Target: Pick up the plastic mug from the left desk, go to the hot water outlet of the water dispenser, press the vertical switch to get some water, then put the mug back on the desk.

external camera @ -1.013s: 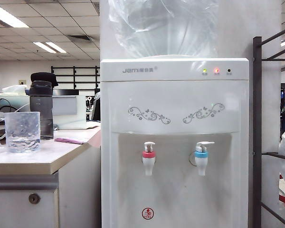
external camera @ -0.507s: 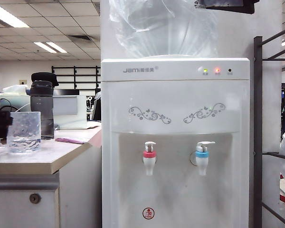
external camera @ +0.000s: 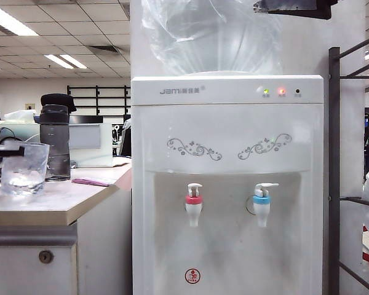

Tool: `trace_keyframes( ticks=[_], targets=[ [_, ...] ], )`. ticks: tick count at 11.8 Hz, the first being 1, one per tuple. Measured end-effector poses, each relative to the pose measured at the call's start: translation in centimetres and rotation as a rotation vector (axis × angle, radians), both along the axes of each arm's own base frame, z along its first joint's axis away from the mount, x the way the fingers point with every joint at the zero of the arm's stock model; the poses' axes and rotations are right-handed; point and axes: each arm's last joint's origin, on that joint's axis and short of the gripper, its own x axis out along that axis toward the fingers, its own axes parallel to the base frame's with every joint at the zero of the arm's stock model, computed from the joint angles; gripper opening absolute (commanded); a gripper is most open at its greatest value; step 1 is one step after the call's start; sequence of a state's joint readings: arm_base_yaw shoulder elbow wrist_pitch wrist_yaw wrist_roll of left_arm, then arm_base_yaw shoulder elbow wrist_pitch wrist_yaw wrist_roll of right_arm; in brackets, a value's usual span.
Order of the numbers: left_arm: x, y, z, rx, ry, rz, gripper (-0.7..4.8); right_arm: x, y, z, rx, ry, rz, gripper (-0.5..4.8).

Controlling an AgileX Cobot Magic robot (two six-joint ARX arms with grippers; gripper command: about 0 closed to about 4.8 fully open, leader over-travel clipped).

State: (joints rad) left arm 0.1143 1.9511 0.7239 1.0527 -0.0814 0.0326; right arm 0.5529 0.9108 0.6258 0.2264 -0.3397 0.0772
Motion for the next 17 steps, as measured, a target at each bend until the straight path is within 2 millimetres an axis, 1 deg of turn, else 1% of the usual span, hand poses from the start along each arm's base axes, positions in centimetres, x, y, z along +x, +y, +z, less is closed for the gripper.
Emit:
trace_keyframes(
  ticks=[1,2,3,4,5,6,7,8,10,11,12,13,14,15,16,17],
  targets=[
    [-0.9,-0.7,3.6,-0.014,-0.052,-0.181,-0.07,-1.8,-1.5,1.3,-0.025,-0.082,-0.096,3.80],
    [-1.3,-0.9,5.3,-0.028,-0.097,-0.193,-0.07,-2.2,-1.8,1.3,-0.042,-0.075,-0.117,0.58],
    [-3.0,-1.2,9.9,-0.104,-0.158,-0.197,-0.07,-4.1,-3.0,1.5,-0.071,-0.055,-0.139,-0.07],
    [-4.0,-1.4,11.1,-0.135,-0.133,-0.192,-0.06,-4.6,-3.4,1.6,-0.075,-0.050,-0.139,-0.06],
    [-6.2,-2.5,12.8,-0.170,-0.025,-0.209,-0.06,-5.7,-4.1,1.4,-0.098,-0.025,-0.140,-0.06],
    [-6.7,-2.9,12.9,-0.186,0.015,-0.217,-0.06,-5.8,-4.1,1.3,-0.104,-0.015,-0.141,-0.06],
    [-9.3,-7.1,11.7,-0.229,0.178,-0.263,-0.06,-6.7,-4.6,1.0,-0.125,0.013,-0.139,-0.06],
    [-10.2,-8.9,11.7,-0.213,0.174,-0.305,-0.06,-7.1,-4.9,1.0,-0.123,0.011,-0.139,-0.06],
    [-11.2,-11.2,10.9,-0.203,0.183,-0.344,-0.06,-8.0,-5.5,1.1,-0.118,0.004,-0.139,-0.06],
    [-14.3,-15.3,7.6,-0.225,0.249,-0.421,-0.06,-10.4,-7.2,1.2,-0.100,-0.031,-0.224,-0.06],
    [-14.5,-15.6,7.5,-0.227,0.243,-0.438,-0.06,-10.4,-7.2,1.2,-0.099,-0.034,-0.227,-0.06],
    [-15.2,-16.2,6.8,-0.225,0.225,-0.458,-0.06,-10.4,-7.2,1.1,-0.108,-0.021,-0.227,-0.06],
    [-16.4,-16.4,4.1,-0.216,0.253,-0.487,-0.06,-10.1,-7.0,0.9,-0.123,-0.003,-0.228,-0.06],
    [-16.5,-16.5,3.6,-0.222,0.256,-0.490,-0.06,-9.9,-6.9,0.9,-0.127,0.002,-0.228,-0.06],
    [-16.3,-17.3,2.0,-0.214,0.291,-0.513,-0.06,-9.3,-6.6,0.7,-0.146,0.026,-0.227,-0.06],
    [-16.0,-17.9,1.0,-0.216,0.301,-0.537,-0.06,-8.8,-6.2,0.5,-0.167,0.053,-0.225,-0.06]
  ],
)
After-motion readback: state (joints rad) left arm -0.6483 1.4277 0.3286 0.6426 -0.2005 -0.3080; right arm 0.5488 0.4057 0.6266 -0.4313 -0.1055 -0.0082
